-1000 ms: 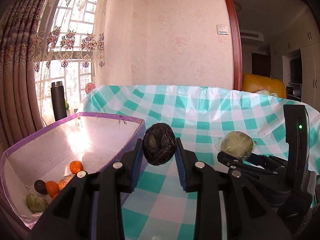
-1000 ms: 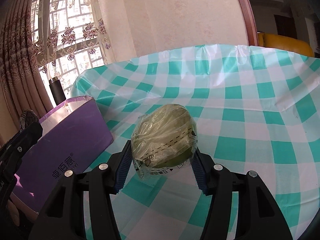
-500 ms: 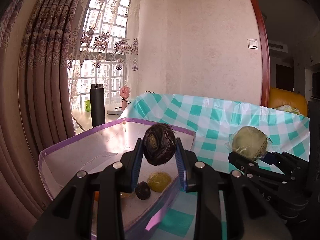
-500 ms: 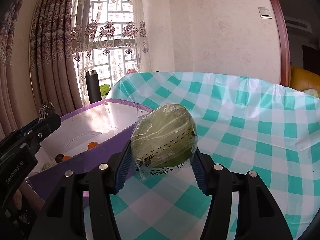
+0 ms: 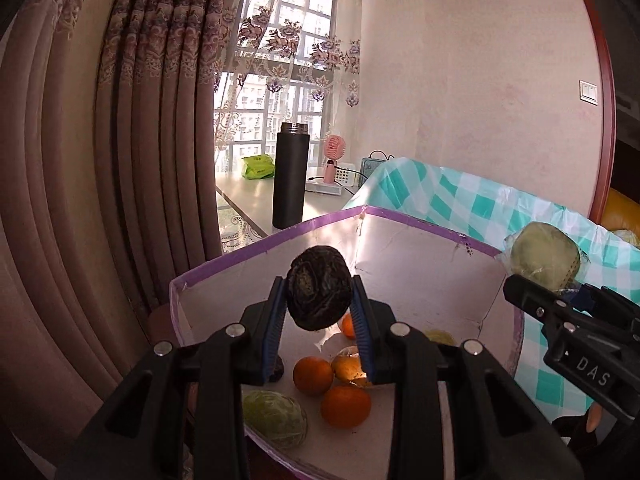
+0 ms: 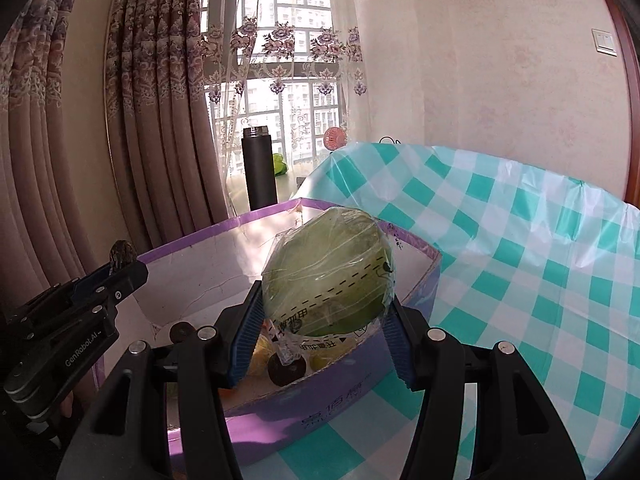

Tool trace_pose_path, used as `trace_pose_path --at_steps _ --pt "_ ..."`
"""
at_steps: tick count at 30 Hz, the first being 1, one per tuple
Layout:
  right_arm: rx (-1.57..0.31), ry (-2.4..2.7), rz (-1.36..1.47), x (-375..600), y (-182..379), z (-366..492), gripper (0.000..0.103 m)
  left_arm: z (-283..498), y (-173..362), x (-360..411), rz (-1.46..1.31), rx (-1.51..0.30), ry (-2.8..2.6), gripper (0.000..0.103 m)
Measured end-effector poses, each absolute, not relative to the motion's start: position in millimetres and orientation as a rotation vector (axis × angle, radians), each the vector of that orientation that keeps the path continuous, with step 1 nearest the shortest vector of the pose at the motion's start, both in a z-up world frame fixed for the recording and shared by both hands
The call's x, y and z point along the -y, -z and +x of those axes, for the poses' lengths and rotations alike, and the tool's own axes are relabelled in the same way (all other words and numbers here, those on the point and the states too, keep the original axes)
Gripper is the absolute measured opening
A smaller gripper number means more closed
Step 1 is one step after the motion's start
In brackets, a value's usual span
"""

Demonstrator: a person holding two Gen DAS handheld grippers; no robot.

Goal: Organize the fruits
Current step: 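Carry the dark fruit with the left tool while the right tool carries the wrapped fruit to the box, then open the left tool over the box while the right tool releases the wrapped fruit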

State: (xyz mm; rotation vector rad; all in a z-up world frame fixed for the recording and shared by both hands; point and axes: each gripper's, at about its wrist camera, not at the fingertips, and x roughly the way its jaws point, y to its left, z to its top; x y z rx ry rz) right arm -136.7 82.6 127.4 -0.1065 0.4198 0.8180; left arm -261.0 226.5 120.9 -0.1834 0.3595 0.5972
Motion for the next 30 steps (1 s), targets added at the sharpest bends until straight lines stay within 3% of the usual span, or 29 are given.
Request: trace_pose_path --at_steps 15,30 --pt "-0.554 -0.843 -0.365 -169.9 -125.1 -126.0 0.055 -233.1 -112.3 -276.4 -0.151 -0.553 -0.62 0.032" --pt "-0.881 -0.788 -0.552 -217.3 -98.9 -80.8 0.055 -198.3 -97.3 -302.8 -0.215 -0.765 -0.49 0.033"
